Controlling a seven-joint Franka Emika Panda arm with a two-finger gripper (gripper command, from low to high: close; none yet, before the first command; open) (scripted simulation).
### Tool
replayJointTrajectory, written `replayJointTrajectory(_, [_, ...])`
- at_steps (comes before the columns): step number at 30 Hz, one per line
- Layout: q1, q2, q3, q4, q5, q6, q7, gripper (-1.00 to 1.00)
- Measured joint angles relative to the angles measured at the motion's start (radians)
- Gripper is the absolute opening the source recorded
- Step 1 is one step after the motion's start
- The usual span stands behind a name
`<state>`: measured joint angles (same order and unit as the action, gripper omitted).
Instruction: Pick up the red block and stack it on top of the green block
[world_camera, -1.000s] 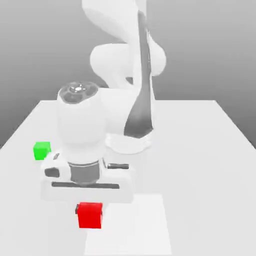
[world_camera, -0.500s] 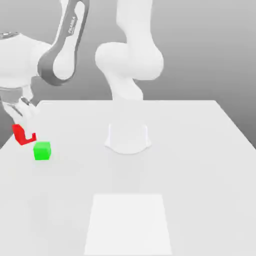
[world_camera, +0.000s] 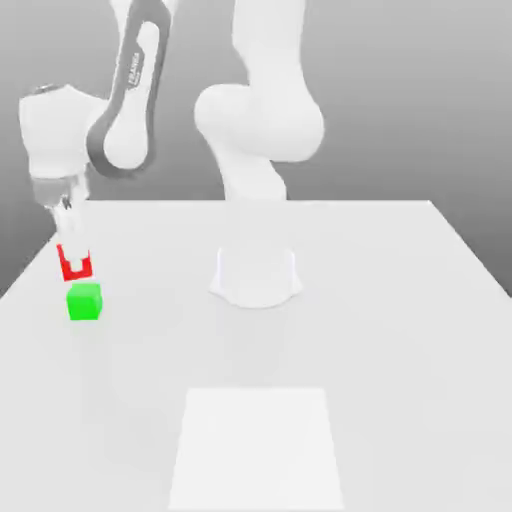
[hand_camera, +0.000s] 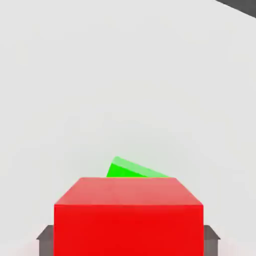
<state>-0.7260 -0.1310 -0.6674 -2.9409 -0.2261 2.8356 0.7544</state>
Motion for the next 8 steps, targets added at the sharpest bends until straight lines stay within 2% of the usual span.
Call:
replayJointTrajectory(4, [0.048, 0.072, -0.016, -0.001, 0.11, 0.062, -0.076, -1.0])
replayJointTrajectory(7, [0.081, 0.129, -0.006, -0.002, 0.239, 0.106, -0.166, -1.0])
replayJointTrajectory(8, [0.084, 0.143, 0.004, -0.001, 0.277, 0.116, -0.193, 1.0])
